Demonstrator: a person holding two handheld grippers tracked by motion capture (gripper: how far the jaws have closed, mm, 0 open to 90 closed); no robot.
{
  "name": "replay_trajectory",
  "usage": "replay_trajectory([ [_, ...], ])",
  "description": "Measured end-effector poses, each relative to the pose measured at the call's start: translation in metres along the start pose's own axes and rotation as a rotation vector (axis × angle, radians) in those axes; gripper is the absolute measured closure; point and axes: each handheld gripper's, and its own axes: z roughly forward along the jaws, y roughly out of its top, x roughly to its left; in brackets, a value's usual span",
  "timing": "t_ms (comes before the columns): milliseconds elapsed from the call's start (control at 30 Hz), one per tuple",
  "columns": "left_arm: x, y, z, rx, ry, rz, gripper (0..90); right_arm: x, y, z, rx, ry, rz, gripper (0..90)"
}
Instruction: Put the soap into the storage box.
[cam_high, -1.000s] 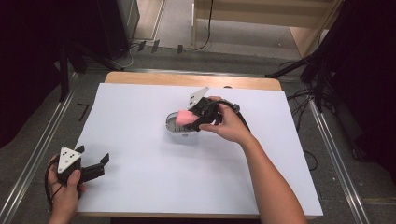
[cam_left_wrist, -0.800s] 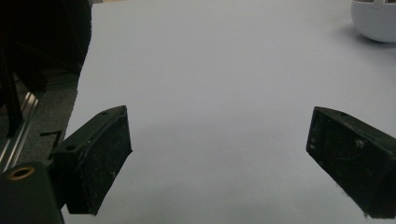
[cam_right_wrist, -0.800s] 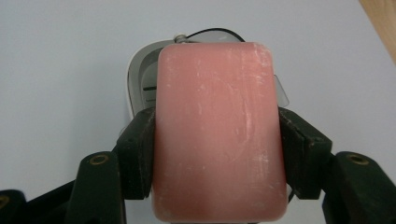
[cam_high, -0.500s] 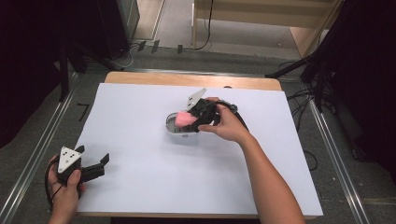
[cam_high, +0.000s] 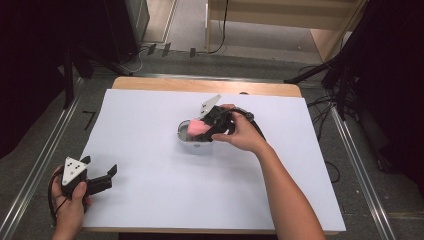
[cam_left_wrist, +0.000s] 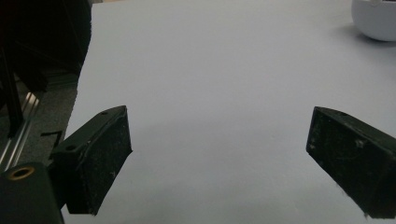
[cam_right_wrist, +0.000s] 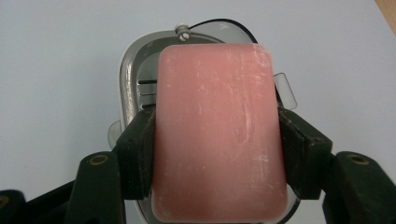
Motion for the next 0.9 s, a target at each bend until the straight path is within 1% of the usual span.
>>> replay_trajectory([
  [167, 0.0000, 0.0000, 0.0001, 0.000, 0.000, 0.000, 7.0, 0.0001, -0.0002, -0.0001, -0.003, -0.002, -0.001, 38.5],
  [233, -0.0001, 0.0001, 0.0001, 0.001, 0.001, 0.000, 7.0, -0.0002, -0.0005, -0.0001, -0.003, 0.006, 0.005, 38.4],
  [333, 0.0000, 0.0000, 0.0001, 0.001, 0.000, 0.000, 7.0, 0.0004, -0.0008, 0.0001, -0.004, 0.000, 0.010, 38.2],
  [400, 0.0000, 0.0000, 0.0001, 0.001, 0.000, 0.000, 7.0, 0.0007, -0.0011, 0.0007, -0.002, -0.014, 0.006, 38.0],
  [433, 0.0000, 0.0001, 0.0000, 0.001, 0.000, 0.001, 7.0, 0.0024, -0.0011, 0.0020, 0.009, -0.038, 0.001, 38.0],
  [467, 0.0000, 0.0001, 0.0000, 0.001, 0.000, 0.001, 7.0, 0.0024, -0.0011, 0.0020, 0.009, -0.038, 0.001, 38.0],
  [500, 0.0000, 0.0000, 0.0000, 0.001, 0.000, 0.001, 7.0, 0.0035, -0.0013, 0.0031, 0.012, -0.051, -0.005, 38.0],
  [633, 0.0002, 0.0001, 0.0001, 0.000, 0.000, 0.001, 7.0, 0.0028, -0.0012, 0.0029, 0.011, -0.048, 0.008, 38.0],
  [900, 0.0003, 0.0001, 0.0001, 0.000, -0.001, -0.002, 7.0, 0.0026, -0.0014, 0.0027, 0.011, -0.049, 0.008, 38.0],
])
